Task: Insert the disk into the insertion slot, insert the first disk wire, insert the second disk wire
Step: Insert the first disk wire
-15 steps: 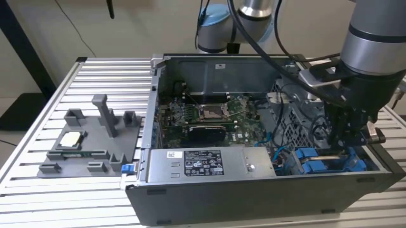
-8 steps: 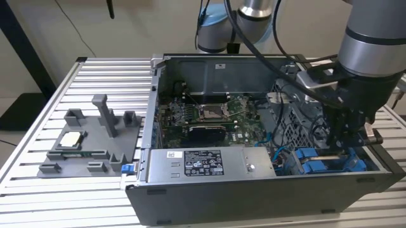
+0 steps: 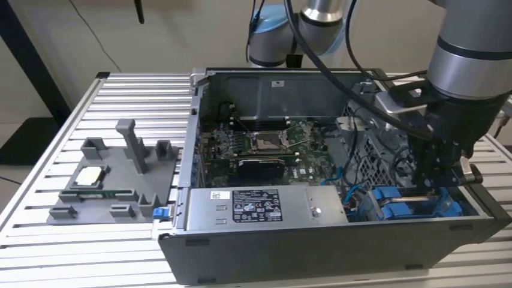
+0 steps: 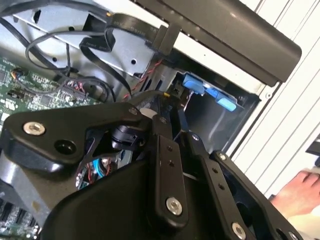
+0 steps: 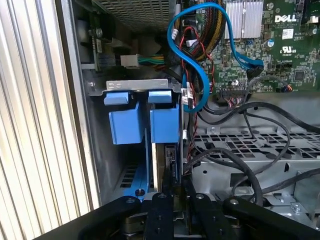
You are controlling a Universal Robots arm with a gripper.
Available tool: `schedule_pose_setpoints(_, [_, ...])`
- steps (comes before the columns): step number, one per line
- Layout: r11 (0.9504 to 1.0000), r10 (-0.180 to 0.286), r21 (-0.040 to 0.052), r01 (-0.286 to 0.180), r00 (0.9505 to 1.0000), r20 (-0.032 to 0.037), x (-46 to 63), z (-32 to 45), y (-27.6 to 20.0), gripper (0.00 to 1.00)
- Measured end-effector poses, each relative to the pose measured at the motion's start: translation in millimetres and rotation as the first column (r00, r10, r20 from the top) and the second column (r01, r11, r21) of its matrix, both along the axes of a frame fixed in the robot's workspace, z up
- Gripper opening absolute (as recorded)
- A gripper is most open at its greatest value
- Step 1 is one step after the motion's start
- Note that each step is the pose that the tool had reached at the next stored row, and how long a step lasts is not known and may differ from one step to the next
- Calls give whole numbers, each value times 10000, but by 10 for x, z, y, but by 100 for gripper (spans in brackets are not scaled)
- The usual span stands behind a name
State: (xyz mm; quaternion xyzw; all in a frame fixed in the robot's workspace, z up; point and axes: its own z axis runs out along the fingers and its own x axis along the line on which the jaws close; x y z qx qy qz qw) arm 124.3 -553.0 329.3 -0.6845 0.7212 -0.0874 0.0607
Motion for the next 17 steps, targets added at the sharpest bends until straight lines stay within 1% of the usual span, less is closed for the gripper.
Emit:
schedule_pose_setpoints(2, [10000, -15, -2, 15, 10000, 2, 11, -9, 0, 19])
schedule_pose_setpoints(4, [10000, -28, -17, 28, 10000, 0, 10, -37, -1, 19])
schedule_pose_setpoints(6, [10000, -31, 1, 31, 10000, 3, 12, -50, 0, 20])
schedule_pose_setpoints(7, [10000, -32, 17, 32, 10000, 2, 12, -34, 0, 20])
schedule_pose_setpoints(8, [10000, -33, 23, 33, 10000, 2, 12, 6, 0, 26])
schedule_pose_setpoints(10, [10000, -34, 1, 34, 10000, 1, 12, 107, 0, 26])
schedule_pose_setpoints(17, [10000, -35, 0, 35, 10000, 1, 11, 426, 0, 26])
